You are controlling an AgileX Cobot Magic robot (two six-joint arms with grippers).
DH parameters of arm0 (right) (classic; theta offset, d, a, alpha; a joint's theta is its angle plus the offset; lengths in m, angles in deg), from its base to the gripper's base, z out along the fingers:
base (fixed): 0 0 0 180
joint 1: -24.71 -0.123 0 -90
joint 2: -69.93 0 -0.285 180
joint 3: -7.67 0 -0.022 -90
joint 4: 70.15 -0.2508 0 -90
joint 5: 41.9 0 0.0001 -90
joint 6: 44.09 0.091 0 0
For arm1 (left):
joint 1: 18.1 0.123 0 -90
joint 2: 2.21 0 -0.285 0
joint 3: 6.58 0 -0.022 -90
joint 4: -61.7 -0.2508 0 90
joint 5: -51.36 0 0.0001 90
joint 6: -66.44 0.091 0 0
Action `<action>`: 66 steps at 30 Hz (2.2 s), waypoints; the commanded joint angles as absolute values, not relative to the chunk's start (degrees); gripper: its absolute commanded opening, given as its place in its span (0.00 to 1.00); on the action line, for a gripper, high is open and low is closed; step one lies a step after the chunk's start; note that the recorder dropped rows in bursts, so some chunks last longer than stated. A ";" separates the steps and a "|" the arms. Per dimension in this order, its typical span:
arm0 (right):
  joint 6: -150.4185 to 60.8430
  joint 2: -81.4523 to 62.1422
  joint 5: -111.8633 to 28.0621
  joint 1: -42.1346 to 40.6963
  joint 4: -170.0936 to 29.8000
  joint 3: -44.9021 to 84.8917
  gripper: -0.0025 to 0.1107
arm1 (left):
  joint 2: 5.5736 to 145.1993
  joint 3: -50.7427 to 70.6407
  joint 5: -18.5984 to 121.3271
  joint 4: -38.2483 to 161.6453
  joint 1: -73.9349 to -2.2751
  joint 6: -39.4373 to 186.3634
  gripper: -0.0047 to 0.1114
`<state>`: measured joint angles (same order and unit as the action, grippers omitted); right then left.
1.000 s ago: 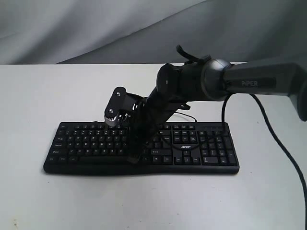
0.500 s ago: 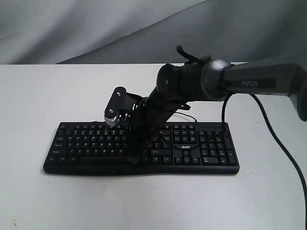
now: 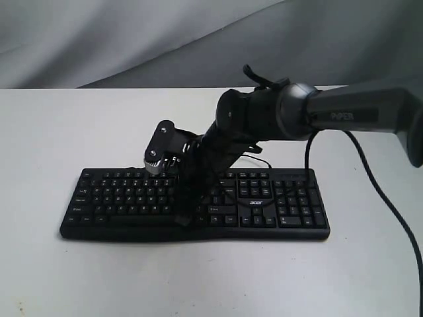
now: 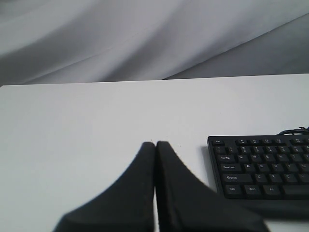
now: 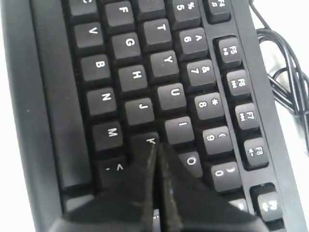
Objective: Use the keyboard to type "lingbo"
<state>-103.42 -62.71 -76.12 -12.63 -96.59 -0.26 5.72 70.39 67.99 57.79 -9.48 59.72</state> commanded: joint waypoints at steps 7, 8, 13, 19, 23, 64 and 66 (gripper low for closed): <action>-104.02 -60.21 -75.01 -13.55 -95.77 -1.90 0.02 | 5.57 70.64 67.73 58.25 -9.37 59.48 0.04; -104.02 -60.21 -74.91 -13.69 -95.77 -2.45 0.02 | 5.57 70.64 67.73 58.25 -9.37 59.48 0.04; -105.49 -61.11 -74.77 -14.21 -97.22 -3.90 0.02 | 5.57 70.64 67.73 58.25 -9.37 59.48 0.04; -105.49 -64.74 -76.70 -14.09 -97.66 -7.88 0.02 | 5.57 70.64 67.73 58.25 -9.37 59.48 0.04; -103.97 -65.03 -78.00 -13.75 -96.21 -8.22 0.02 | 5.57 70.64 67.73 58.25 -9.37 59.48 0.04; -102.38 -66.21 -77.32 -13.07 -93.63 -8.22 0.02 | 5.57 70.64 67.73 58.25 -9.37 59.48 0.04; -102.38 -66.21 -77.32 -13.07 -93.63 -8.22 0.02 | 5.57 70.64 67.73 58.25 -9.37 59.48 0.04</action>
